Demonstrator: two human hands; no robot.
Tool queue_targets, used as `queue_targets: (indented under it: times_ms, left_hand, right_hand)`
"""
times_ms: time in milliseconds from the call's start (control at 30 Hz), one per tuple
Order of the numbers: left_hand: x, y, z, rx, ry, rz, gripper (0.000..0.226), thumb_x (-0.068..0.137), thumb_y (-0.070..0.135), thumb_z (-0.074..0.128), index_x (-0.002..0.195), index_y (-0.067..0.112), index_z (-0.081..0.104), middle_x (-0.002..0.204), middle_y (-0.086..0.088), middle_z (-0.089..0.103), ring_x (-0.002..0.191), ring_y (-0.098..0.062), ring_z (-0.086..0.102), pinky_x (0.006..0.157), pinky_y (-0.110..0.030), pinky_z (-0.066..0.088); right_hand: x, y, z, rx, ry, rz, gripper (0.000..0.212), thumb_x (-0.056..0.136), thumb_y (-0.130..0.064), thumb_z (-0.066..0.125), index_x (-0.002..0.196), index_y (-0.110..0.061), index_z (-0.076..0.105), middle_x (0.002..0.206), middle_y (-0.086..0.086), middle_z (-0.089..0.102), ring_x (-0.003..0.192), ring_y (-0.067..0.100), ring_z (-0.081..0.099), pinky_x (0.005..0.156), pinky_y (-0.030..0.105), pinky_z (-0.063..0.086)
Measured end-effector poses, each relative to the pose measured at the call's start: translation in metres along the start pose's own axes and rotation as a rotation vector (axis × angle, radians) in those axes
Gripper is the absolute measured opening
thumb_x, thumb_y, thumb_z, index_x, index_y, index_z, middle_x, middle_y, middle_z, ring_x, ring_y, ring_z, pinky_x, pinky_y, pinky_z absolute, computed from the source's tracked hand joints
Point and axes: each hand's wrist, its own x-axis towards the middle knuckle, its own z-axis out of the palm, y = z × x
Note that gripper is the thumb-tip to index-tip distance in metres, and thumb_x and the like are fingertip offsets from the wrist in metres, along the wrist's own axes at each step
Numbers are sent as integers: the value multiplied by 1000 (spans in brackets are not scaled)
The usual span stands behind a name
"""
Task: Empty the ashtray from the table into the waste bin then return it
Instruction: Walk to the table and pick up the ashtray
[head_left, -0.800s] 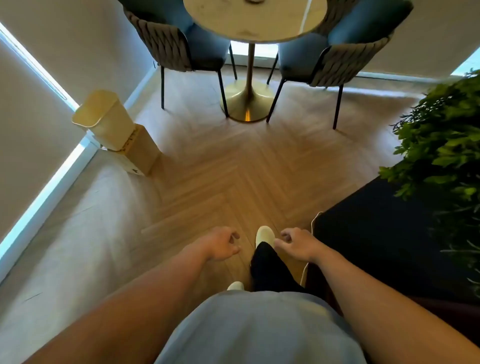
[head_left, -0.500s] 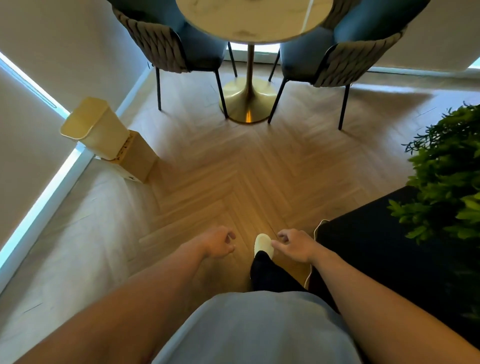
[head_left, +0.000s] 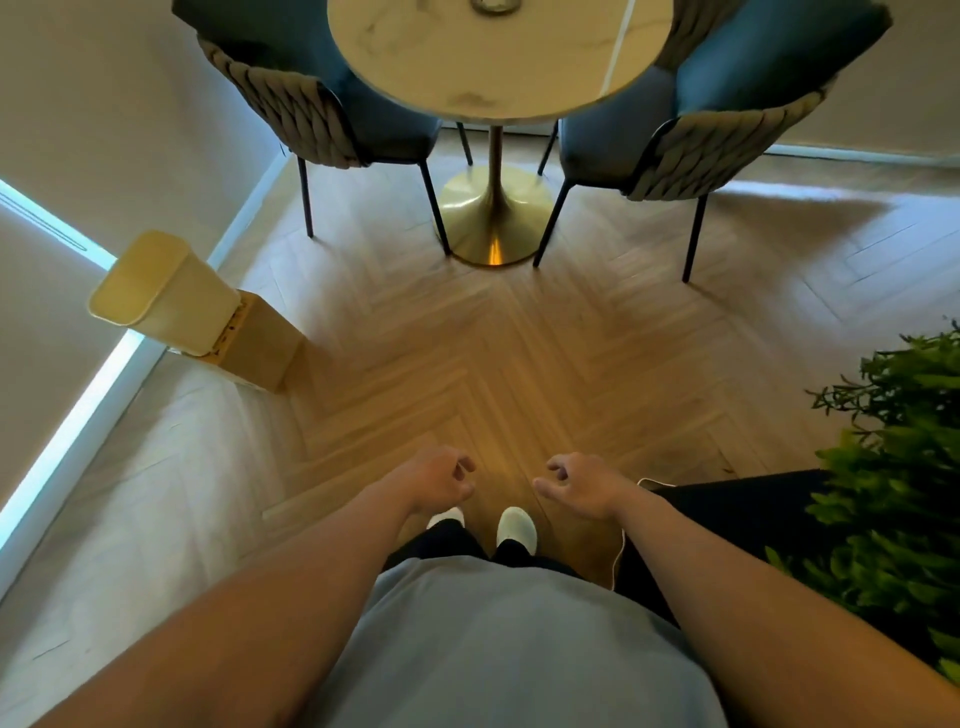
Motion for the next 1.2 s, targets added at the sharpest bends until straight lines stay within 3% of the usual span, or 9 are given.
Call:
queue_targets:
  times_ms: [233, 633, 833, 1033, 1200]
  left_hand:
    - [37, 3, -40, 45, 0, 14, 37, 92, 32, 60, 128, 21, 57, 120, 2, 63, 106, -17, 60, 97, -38, 50]
    - [135, -14, -158, 5, 3, 52, 34, 91, 30, 61, 123, 18, 60, 109, 3, 64, 98, -13, 61, 86, -27, 48]
    - [174, -12, -213, 90, -9, 84, 35, 92, 29, 61, 124, 15, 59, 118, -4, 65, 105, -17, 61, 96, -34, 49]
    - [208, 0, -239, 52, 0, 111, 32, 91, 32, 61, 121, 21, 60, 115, 0, 65, 97, -12, 61, 86, -28, 50]
    - [240, 18, -269, 77, -11, 70, 33, 92, 33, 60, 123, 21, 59, 118, -1, 65, 102, -14, 61, 94, -33, 50]
  right_hand:
    - [30, -6, -43, 12, 18, 22, 68, 92, -55, 53, 145, -14, 42, 147, 10, 50, 132, 27, 50, 105, 42, 46]
    - [114, -60, -135, 35, 32, 71, 68, 92, -54, 53, 145, -13, 42, 147, 9, 50, 131, 25, 51, 105, 38, 45]
    - [150, -91, -179, 110, 52, 62, 68, 93, -51, 56, 147, -12, 40, 150, 10, 48, 134, 27, 48, 109, 43, 43]
    - [183, -97, -220, 94, 47, 53, 58, 93, -50, 56, 138, -14, 50, 133, 10, 61, 114, 25, 59, 99, 40, 50]
    - [215, -90, -262, 97, 30, 52, 61, 92, -52, 57, 140, -16, 49, 139, 8, 58, 119, 25, 58, 94, 35, 49]
